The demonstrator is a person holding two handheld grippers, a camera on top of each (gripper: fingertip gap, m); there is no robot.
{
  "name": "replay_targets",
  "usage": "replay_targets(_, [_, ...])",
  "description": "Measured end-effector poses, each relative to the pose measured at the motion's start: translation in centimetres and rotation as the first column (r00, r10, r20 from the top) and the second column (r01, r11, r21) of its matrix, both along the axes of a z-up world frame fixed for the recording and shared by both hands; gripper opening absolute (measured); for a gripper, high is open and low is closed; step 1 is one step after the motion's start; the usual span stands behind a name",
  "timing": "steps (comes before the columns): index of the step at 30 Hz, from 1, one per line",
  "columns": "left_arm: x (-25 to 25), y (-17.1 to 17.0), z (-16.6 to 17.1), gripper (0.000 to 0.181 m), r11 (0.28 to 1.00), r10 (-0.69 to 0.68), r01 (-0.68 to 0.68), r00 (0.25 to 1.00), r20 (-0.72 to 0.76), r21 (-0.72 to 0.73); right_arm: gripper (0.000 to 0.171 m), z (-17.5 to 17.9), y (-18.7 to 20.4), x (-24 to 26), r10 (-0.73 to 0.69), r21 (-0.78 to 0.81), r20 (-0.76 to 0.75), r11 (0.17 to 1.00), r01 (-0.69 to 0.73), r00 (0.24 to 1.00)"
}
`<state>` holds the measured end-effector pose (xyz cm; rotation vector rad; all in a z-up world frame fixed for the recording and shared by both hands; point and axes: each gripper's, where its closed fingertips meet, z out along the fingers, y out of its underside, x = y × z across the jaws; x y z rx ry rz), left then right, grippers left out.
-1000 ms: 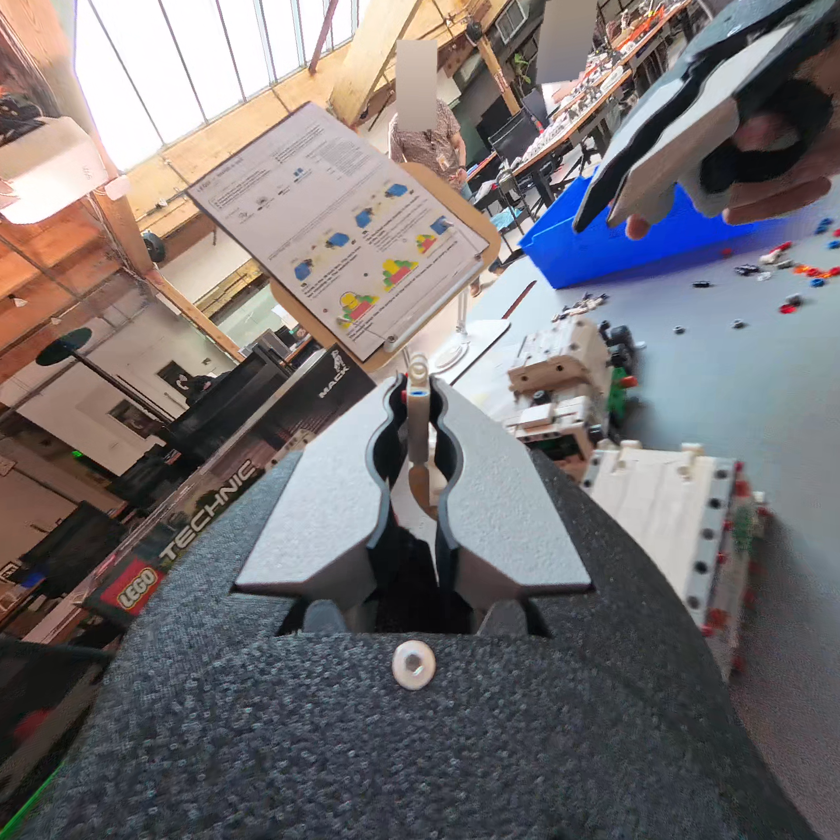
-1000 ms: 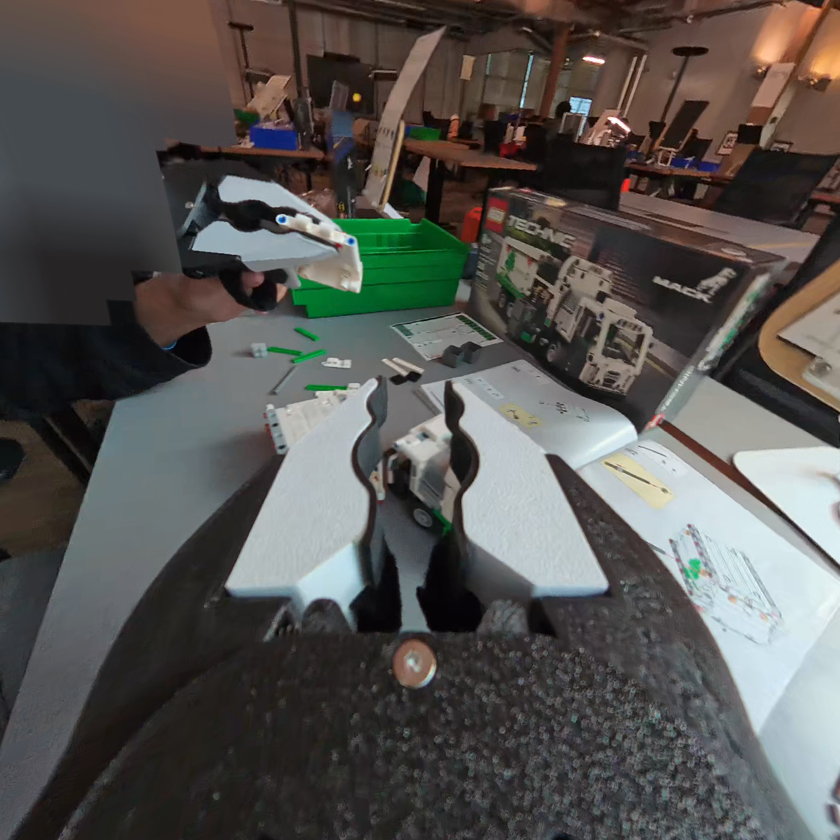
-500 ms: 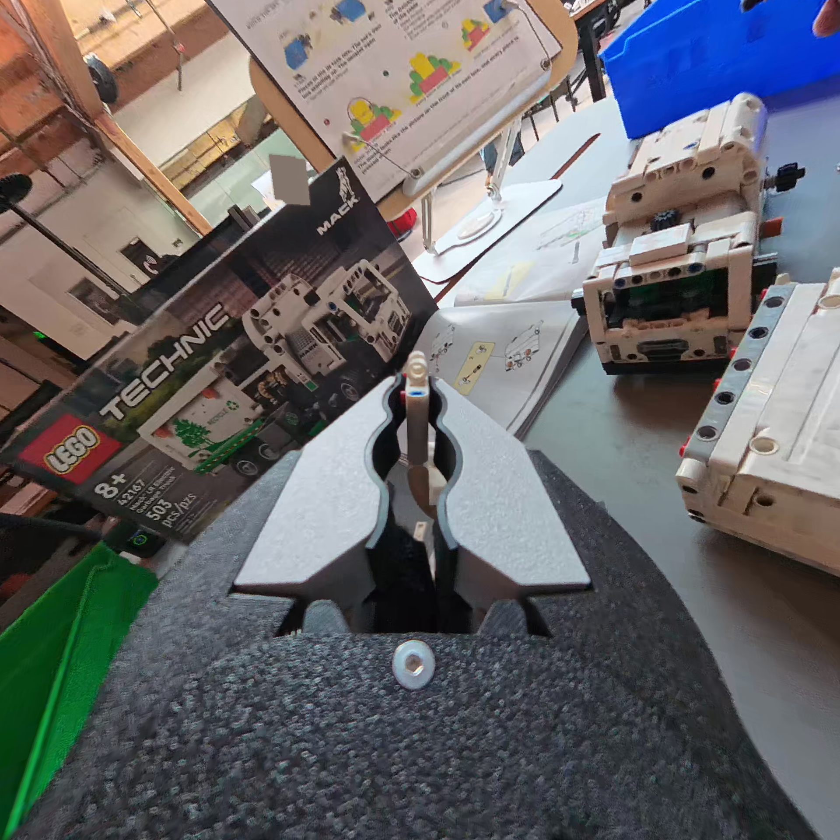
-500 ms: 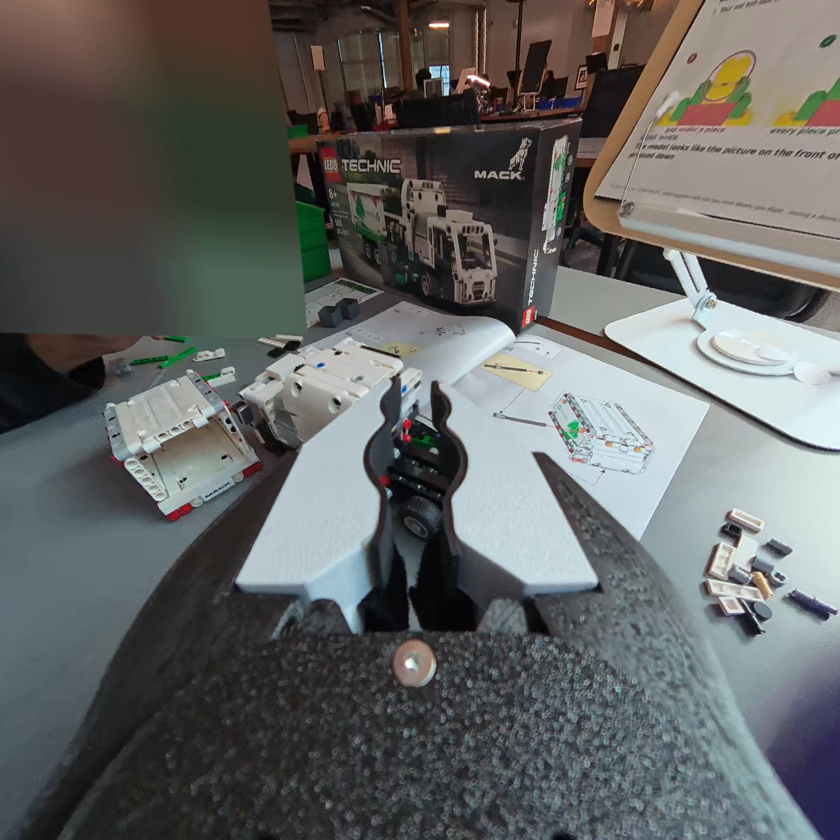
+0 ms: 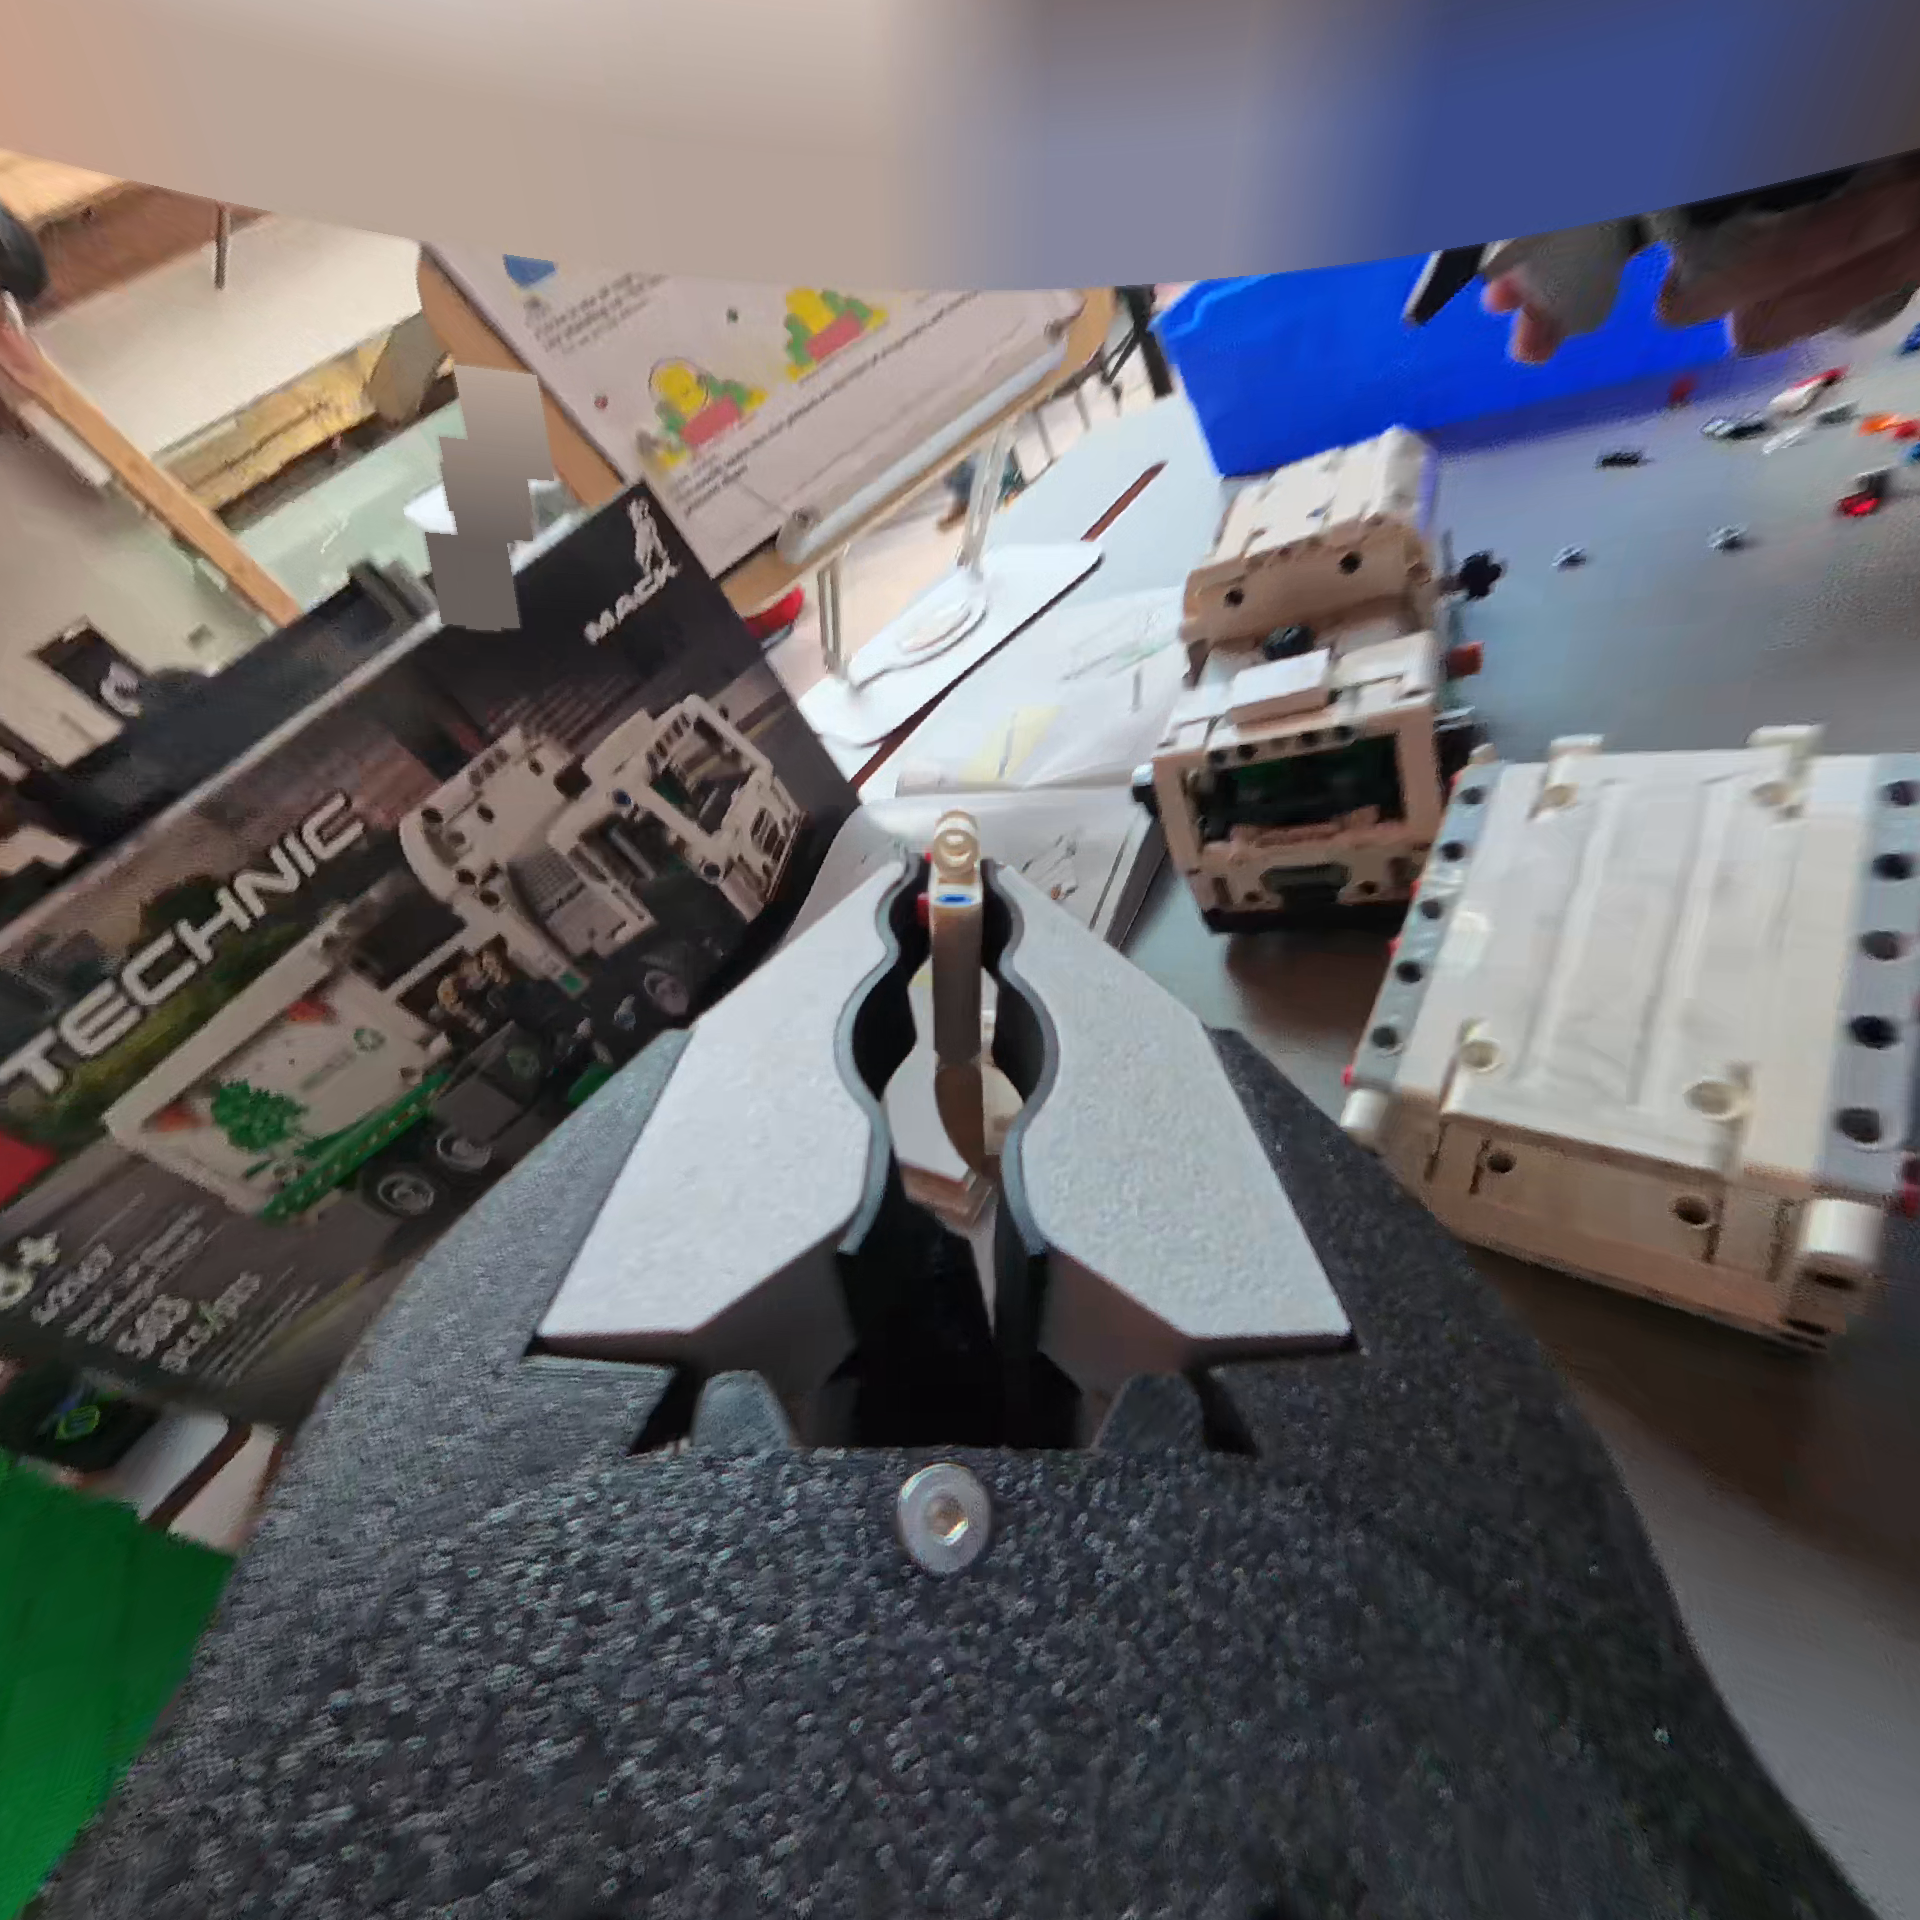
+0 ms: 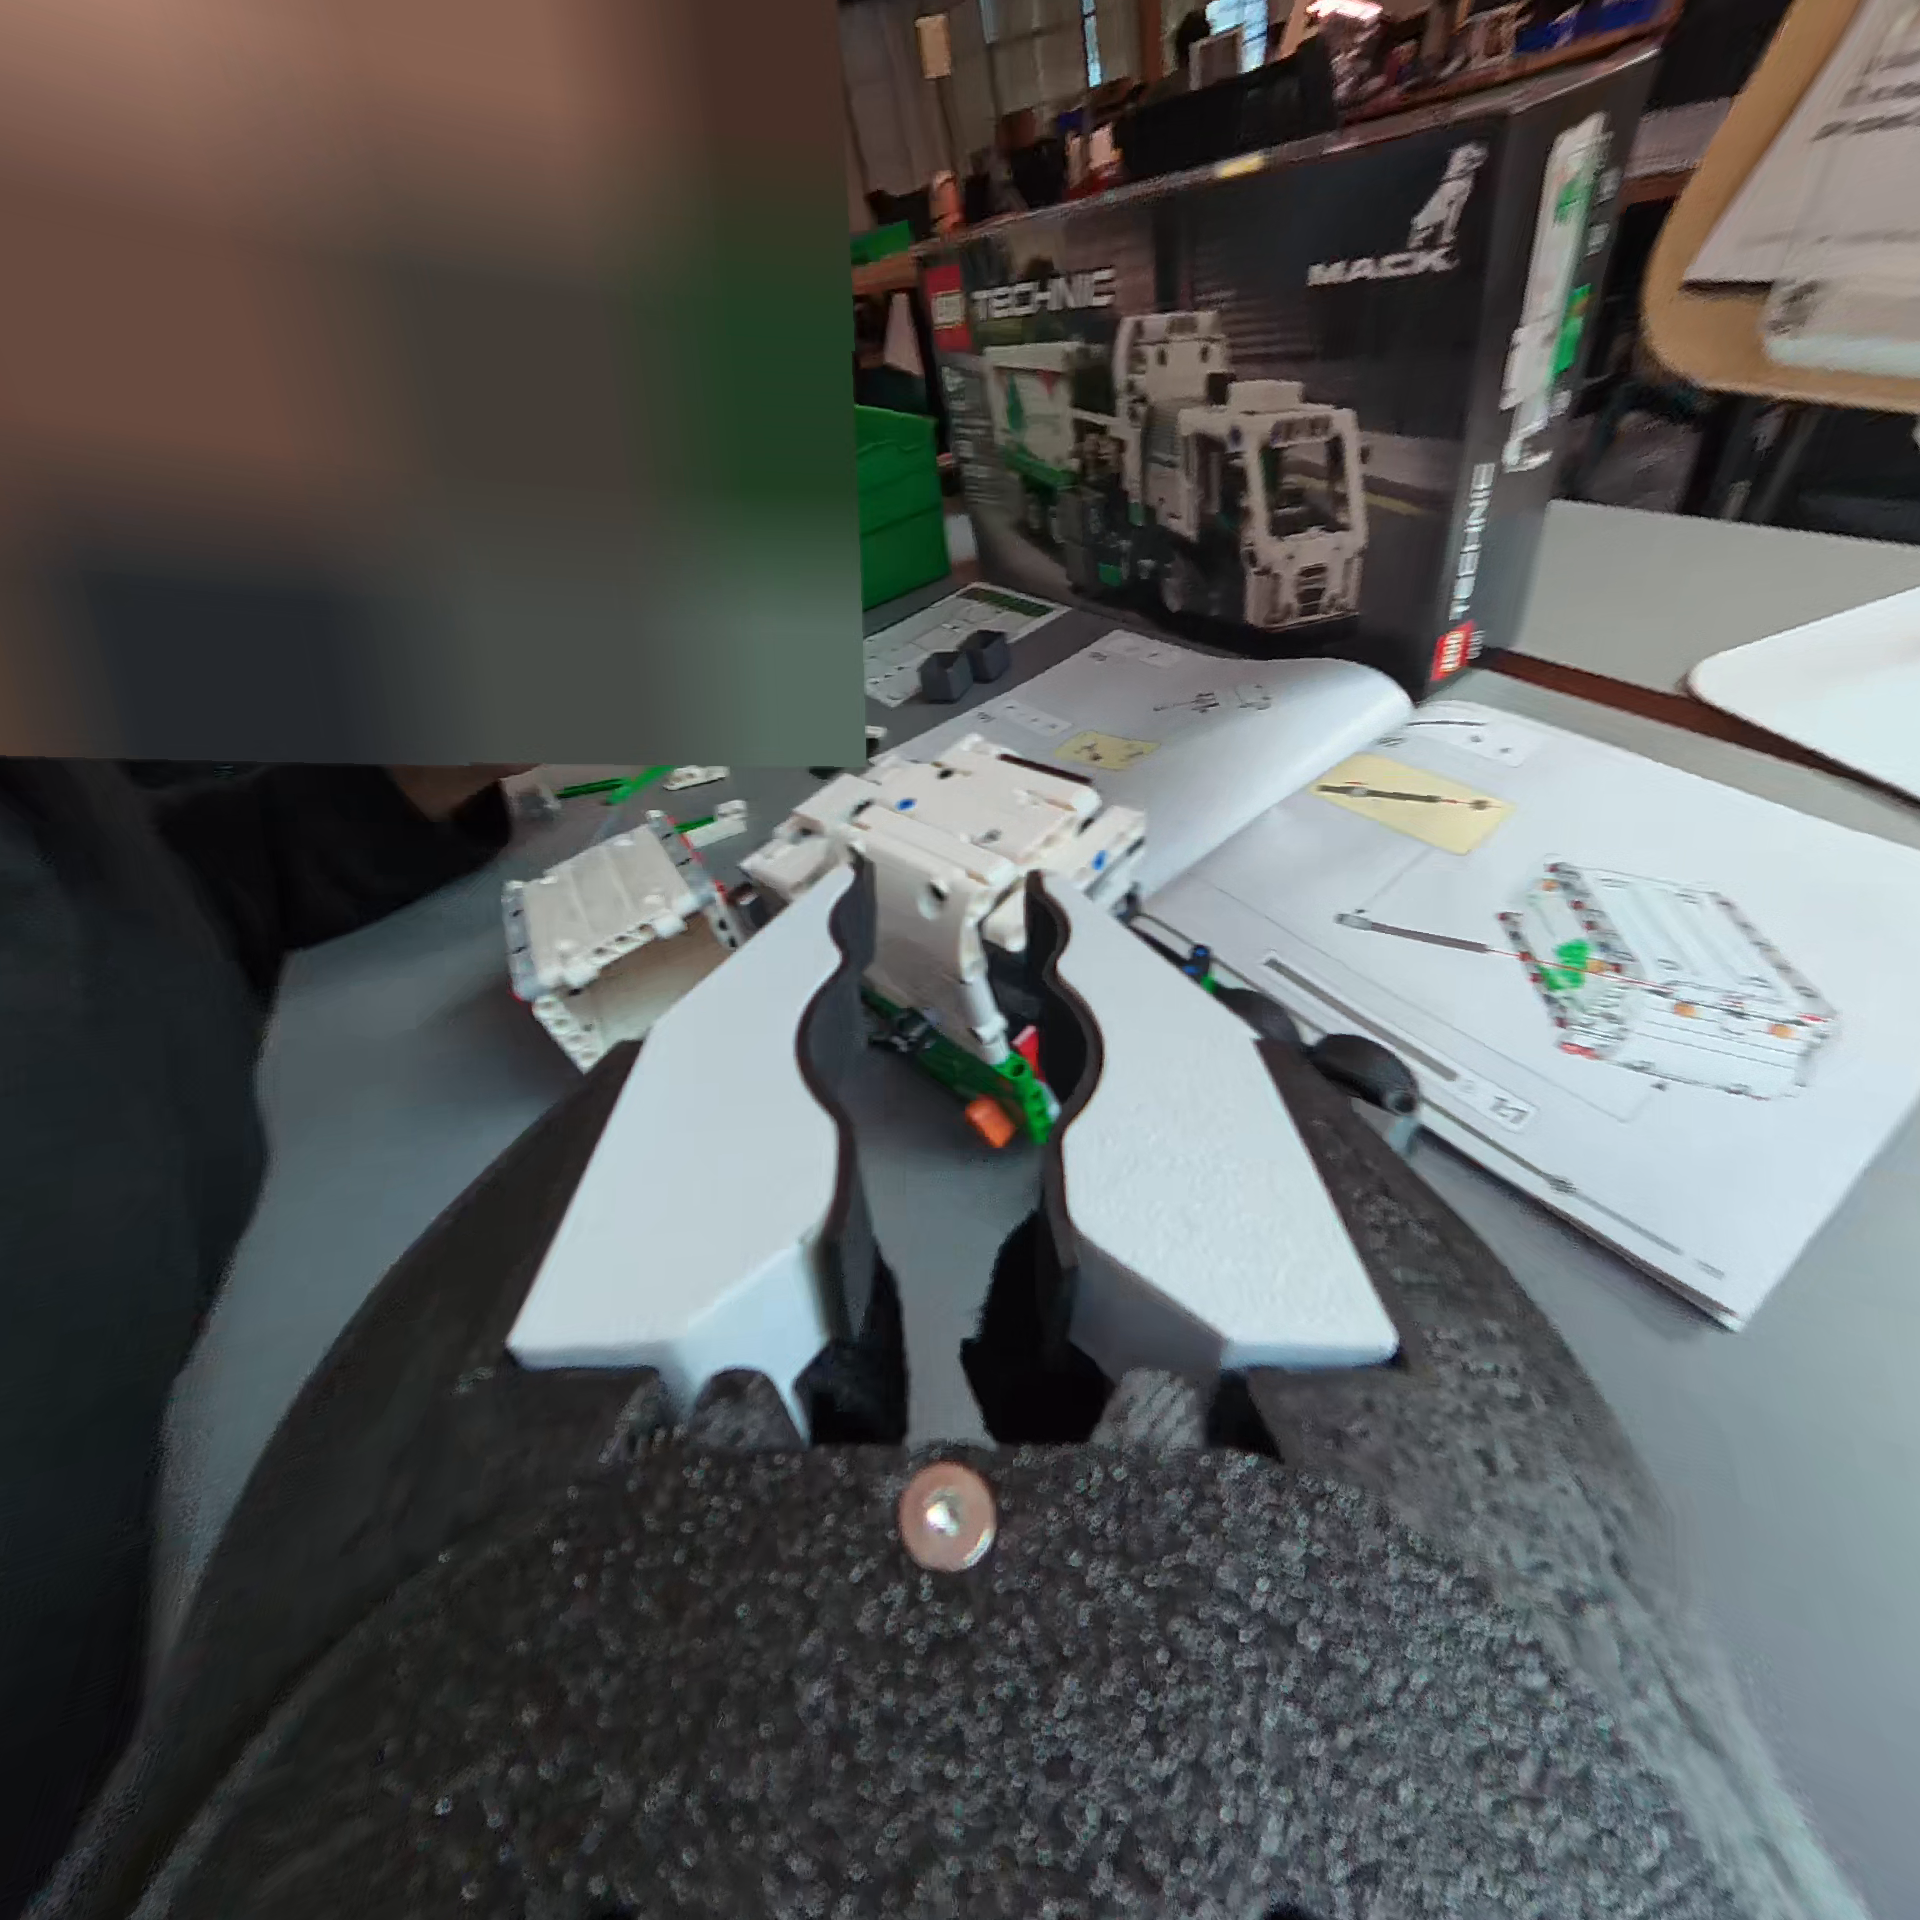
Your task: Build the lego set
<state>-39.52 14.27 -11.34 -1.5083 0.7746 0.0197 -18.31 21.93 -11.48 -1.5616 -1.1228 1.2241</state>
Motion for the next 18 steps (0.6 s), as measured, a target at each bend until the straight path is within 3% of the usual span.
replay_targets(4, [5.3,-3.7,2.8,0.005,0.950,-0.267,0.271,0.963,-0.041,0.157,0.042,2.7,-4.7,-0.8,0.233,-0.106,-0.061,0.965,-0.238,0.971])
replay_targets(8, [11.3,-7.4,3.3,0.005,0.840,-0.453,0.495,0.865,-0.214,0.223,0.056,3.2,-10.6,-2.5,0.482,-0.207,-0.045,0.852,-0.480,0.875])
replay_targets(13, [17.1,-11.8,2.5,0.005,0.725,-0.568,0.662,0.731,-0.377,0.191,0.071,1.5,-18.4,-4.4,0.708,-0.311,0.033,0.678,-0.666,0.706])
replay_targets(16, [18.9,-13.7,1.9,0.005,0.687,-0.589,0.707,0.677,-0.442,0.168,0.065,1.8,-21.5,-4.3,0.758,-0.343,0.003,0.613,-0.711,0.652])
replay_targets(18, [19.7,-14.5,1.6,0.005,0.671,-0.592,0.724,0.653,-0.472,0.160,0.060,1.7,-22.8,-3.9,0.762,-0.345,0.012,0.611,-0.712,0.648])
